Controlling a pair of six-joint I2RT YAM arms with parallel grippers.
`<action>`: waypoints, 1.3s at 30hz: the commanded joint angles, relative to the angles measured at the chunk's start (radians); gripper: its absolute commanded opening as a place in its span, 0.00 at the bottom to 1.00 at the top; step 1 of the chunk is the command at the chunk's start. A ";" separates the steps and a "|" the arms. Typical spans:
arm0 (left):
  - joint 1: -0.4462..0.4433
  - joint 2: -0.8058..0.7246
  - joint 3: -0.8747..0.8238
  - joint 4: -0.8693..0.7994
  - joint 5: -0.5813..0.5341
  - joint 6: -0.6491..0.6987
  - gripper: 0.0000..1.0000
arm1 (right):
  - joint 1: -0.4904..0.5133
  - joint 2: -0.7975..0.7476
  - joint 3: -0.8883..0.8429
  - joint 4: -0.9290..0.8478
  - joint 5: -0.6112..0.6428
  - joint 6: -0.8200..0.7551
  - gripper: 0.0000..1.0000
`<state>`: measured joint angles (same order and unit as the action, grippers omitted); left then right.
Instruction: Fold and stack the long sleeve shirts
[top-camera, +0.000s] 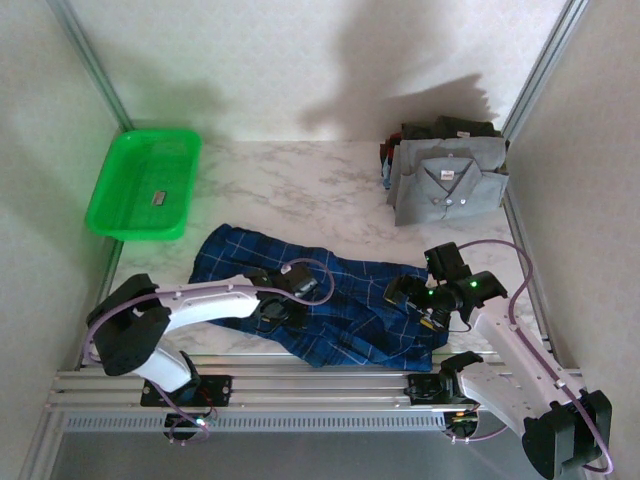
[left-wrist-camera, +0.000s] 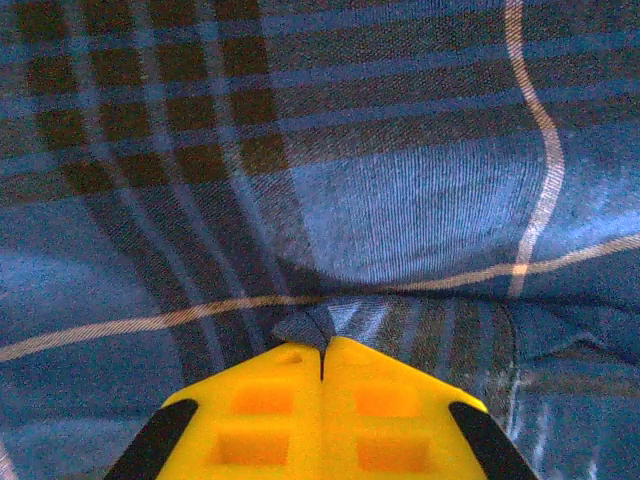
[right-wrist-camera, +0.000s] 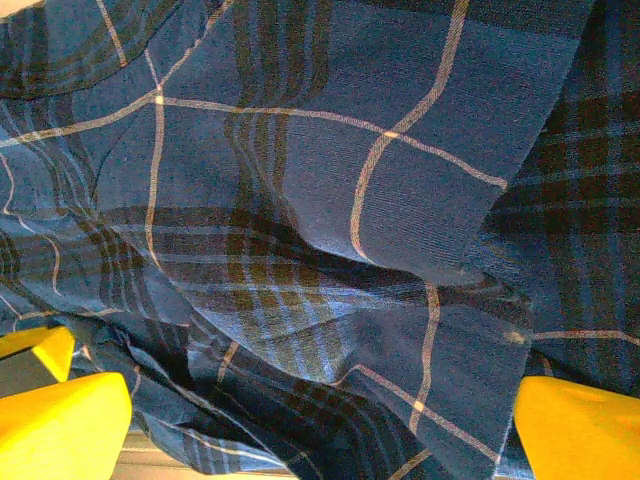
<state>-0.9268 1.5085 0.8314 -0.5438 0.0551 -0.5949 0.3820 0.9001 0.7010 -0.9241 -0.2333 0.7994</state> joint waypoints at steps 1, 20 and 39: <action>0.013 -0.078 0.066 -0.095 -0.043 -0.022 0.00 | -0.006 -0.004 0.016 -0.005 -0.010 -0.007 0.99; 0.495 -0.156 0.293 -0.172 -0.018 0.165 0.00 | -0.004 0.131 0.102 0.048 0.003 -0.011 0.99; 0.582 0.070 0.459 -0.207 -0.037 0.312 0.00 | 0.029 0.278 0.153 0.110 0.012 0.074 0.93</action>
<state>-0.3504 1.5753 1.2449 -0.7147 0.0410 -0.3229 0.4049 1.1587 0.8192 -0.8223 -0.2546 0.8474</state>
